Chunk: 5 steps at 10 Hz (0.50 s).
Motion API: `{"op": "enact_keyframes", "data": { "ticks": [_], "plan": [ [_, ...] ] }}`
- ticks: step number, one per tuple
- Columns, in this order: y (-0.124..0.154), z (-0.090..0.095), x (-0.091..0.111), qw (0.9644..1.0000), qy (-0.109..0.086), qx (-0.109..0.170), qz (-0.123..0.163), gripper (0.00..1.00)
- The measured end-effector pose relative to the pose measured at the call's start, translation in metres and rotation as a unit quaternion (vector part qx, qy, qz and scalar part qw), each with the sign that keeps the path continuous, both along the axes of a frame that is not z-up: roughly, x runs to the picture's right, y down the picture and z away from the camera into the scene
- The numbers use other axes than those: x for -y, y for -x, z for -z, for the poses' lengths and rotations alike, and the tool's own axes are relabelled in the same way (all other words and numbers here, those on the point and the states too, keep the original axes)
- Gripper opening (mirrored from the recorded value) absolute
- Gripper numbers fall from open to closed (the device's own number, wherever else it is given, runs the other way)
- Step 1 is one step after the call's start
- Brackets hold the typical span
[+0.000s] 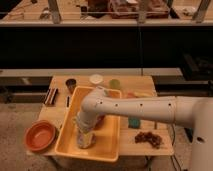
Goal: Wipe red bowl with towel
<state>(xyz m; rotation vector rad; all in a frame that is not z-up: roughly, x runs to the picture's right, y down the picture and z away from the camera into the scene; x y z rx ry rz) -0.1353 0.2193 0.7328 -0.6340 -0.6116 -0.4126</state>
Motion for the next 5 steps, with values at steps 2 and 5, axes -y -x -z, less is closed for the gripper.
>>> {"op": "enact_keyframes", "data": {
  "ticks": [2,5],
  "plan": [
    [-0.001,-0.016,-0.013,1.0000,0.004,0.001,0.003,0.80],
    [0.001,-0.035,-0.027,0.9996,0.028,0.002,0.009,0.80]
  ]
}}
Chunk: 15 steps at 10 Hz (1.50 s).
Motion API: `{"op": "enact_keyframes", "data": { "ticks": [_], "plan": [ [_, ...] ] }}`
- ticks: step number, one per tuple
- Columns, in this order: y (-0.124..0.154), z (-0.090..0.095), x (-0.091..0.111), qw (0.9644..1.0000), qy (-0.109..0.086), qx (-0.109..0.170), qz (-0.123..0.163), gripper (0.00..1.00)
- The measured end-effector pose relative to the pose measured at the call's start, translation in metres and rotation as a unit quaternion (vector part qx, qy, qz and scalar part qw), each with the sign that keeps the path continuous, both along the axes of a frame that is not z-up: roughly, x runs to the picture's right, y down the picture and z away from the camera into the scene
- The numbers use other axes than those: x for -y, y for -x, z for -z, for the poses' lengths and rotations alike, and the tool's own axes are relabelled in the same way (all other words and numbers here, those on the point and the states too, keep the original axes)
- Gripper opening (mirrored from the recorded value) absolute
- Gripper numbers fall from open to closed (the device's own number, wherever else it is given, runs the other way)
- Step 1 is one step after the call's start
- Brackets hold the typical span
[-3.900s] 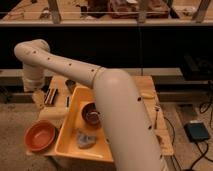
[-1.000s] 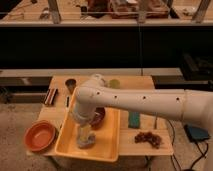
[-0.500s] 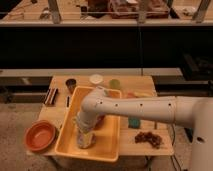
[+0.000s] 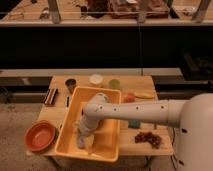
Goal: Wipe red bowl with towel
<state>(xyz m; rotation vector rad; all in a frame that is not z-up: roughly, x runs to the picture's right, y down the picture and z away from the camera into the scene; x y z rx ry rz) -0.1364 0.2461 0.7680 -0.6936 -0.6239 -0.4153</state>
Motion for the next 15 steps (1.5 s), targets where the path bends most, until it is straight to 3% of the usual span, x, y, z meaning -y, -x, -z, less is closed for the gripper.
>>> {"op": "enact_keyframes", "data": {
  "ticks": [1,3,5,7,8,10,15],
  "plan": [
    [0.003,-0.003,-0.001,0.9999,0.010,0.002,0.003,0.79],
    [0.010,-0.013,-0.009,0.9992,0.038,0.009,0.003,0.60],
    [0.011,-0.014,-0.015,0.9984,0.055,0.012,0.004,0.40],
    [0.006,-0.011,-0.017,0.9982,0.059,0.011,0.001,0.24],
    [0.002,-0.005,-0.010,0.9985,0.054,0.010,-0.004,0.20],
    [-0.001,0.013,0.014,0.9992,0.038,0.008,-0.013,0.20],
    [0.007,0.083,0.125,0.9989,-0.017,0.027,-0.034,0.20]
  ]
}}
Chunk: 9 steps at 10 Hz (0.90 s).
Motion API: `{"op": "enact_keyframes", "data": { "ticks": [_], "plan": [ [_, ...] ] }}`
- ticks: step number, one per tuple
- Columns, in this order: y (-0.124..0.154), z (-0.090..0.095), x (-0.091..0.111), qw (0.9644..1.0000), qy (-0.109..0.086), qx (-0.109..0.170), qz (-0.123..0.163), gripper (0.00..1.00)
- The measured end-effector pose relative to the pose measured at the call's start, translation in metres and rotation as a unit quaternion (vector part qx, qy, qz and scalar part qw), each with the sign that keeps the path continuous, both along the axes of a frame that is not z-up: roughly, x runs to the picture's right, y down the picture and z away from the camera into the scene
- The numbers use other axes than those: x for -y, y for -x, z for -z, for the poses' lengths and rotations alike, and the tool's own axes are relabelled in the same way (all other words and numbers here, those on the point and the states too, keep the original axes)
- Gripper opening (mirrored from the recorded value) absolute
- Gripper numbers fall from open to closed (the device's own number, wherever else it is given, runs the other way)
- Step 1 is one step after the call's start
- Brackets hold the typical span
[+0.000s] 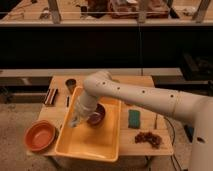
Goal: Wipe red bowl with towel
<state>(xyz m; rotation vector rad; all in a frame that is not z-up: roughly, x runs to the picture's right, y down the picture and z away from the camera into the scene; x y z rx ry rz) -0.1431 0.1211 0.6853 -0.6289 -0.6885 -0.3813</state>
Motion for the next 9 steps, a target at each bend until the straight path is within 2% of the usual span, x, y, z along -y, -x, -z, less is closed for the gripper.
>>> {"op": "enact_keyframes", "data": {
  "ticks": [2,3,4,5,7,9],
  "plan": [
    [0.012,0.023,0.039,0.9994,-0.020,0.026,-0.012,0.20],
    [0.029,0.034,0.056,0.9986,-0.027,0.043,-0.015,0.20],
    [0.044,0.041,0.065,0.9980,-0.029,0.054,-0.014,0.20],
    [0.057,0.044,0.070,0.9975,-0.031,0.062,-0.011,0.20],
    [0.092,0.042,0.067,0.9969,-0.029,0.073,0.004,0.20],
    [0.115,0.026,0.053,0.9966,-0.024,0.078,0.017,0.20]
  ]
}}
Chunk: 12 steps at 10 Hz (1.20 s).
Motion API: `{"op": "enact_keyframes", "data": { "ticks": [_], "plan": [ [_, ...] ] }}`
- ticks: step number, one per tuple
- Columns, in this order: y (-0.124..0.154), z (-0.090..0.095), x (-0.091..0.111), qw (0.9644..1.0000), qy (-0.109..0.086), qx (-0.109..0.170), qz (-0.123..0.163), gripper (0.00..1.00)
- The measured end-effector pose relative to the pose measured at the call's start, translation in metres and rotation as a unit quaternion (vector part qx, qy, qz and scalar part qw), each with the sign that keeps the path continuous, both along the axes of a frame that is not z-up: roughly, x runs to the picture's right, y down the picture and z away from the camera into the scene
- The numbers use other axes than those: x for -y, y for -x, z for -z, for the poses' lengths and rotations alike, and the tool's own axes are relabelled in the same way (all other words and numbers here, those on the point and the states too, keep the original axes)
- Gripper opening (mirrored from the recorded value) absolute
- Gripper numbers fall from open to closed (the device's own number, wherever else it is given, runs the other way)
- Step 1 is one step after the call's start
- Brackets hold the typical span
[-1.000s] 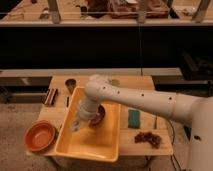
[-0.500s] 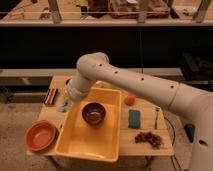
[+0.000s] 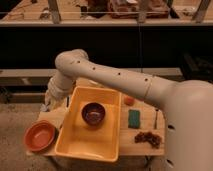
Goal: Wipe red bowl with towel
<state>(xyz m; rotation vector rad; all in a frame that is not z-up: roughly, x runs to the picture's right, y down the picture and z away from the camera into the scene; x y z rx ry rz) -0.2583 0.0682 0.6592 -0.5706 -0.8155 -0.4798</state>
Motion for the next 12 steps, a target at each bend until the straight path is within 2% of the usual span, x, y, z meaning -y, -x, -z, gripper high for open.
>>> {"op": "enact_keyframes", "data": {
  "ticks": [2,5,7,8,12],
  "plan": [
    [0.028,-0.028,-0.032,0.9998,0.008,0.004,0.019,0.20],
    [0.069,-0.084,-0.091,0.9986,0.024,0.005,0.046,0.20],
    [0.097,-0.105,-0.128,0.9969,0.033,0.010,0.071,0.20],
    [0.101,-0.109,-0.134,0.9965,0.035,0.011,0.075,0.20],
    [0.101,-0.109,-0.133,0.9966,0.035,0.011,0.074,0.20]
  ]
}}
